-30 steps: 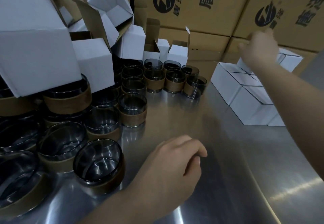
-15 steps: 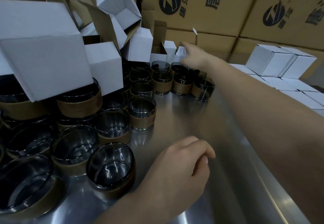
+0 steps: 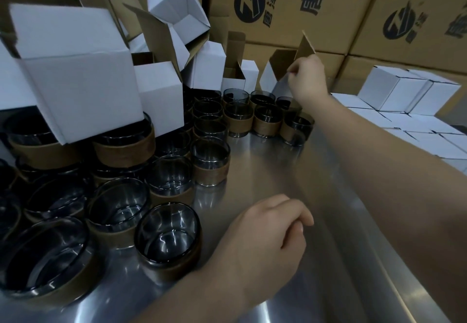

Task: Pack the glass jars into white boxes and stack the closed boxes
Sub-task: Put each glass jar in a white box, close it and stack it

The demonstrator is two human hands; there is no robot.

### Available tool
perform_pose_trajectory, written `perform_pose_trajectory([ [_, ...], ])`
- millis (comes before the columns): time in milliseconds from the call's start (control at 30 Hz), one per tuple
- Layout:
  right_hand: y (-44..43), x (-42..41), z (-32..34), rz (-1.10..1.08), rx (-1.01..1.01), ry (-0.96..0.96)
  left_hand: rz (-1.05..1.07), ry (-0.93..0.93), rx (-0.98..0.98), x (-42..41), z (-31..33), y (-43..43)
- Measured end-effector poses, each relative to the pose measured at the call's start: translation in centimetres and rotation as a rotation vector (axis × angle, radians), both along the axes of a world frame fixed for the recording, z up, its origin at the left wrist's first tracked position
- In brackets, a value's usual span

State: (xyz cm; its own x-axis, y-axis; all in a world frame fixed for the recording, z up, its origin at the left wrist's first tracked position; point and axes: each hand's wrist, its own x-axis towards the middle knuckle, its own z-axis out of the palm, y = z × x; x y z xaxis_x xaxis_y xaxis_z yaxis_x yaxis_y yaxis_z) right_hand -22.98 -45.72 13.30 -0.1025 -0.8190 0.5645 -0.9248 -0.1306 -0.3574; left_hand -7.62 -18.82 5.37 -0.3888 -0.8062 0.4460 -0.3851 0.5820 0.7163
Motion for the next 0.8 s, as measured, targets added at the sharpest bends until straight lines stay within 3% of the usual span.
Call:
perform_pose_trajectory([
  [200, 3.0, -1.6, 1.3, 0.054, -0.199, -0.07, 0.021, 0.013, 0.031, 0.1, 0.0, -0.1],
  [500, 11.5, -1.7, 1.2, 0.289, -0.404, -0.204, 0.206, 0.181, -0.007, 0.5, 0.4, -0.6],
  [800, 16.6, -0.9, -1.8, 0.701, -0.343, -0.239, 0.313, 0.279, -0.019, 0.3, 0.7, -0.5],
])
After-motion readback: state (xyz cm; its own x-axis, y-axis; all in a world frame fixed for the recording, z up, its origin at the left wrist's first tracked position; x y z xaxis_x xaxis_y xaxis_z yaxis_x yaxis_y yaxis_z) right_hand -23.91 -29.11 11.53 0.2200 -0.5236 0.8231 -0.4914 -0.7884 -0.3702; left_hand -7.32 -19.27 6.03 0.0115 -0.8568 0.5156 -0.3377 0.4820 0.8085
